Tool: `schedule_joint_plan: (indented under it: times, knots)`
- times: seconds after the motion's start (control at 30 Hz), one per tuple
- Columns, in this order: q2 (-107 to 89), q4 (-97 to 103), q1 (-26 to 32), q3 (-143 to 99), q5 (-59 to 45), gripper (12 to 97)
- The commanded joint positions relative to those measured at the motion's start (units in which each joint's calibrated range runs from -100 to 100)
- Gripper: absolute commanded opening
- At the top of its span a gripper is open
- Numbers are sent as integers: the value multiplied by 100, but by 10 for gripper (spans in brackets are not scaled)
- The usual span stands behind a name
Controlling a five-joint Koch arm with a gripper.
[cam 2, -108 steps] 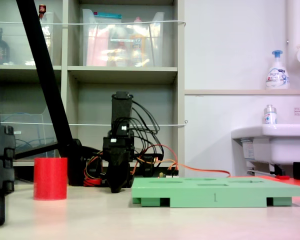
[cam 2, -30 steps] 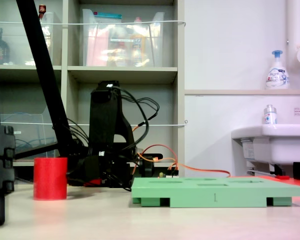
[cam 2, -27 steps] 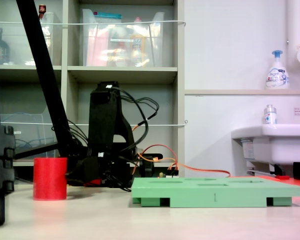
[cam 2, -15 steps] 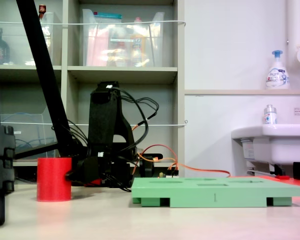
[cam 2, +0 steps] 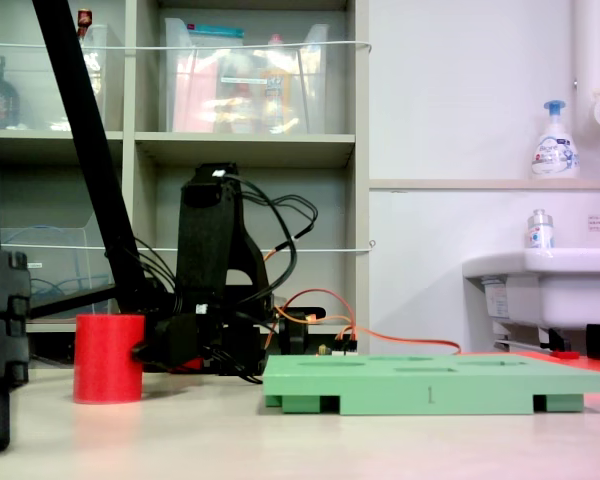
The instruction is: Put the cylinder block into the corresponding hole
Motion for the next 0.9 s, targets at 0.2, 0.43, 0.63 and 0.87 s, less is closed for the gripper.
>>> schedule_joint_plan:
  times: [0.2,0.43,0.63,0.87]
  knots:
    - [-2199,-719,156,-123,-39,216]
    - [-4881,-1961,713,-133,5,217]
    - [-5803,-2308,1675,-392,5,223]
    - [-5272,-2164,2193,-741,78,234]
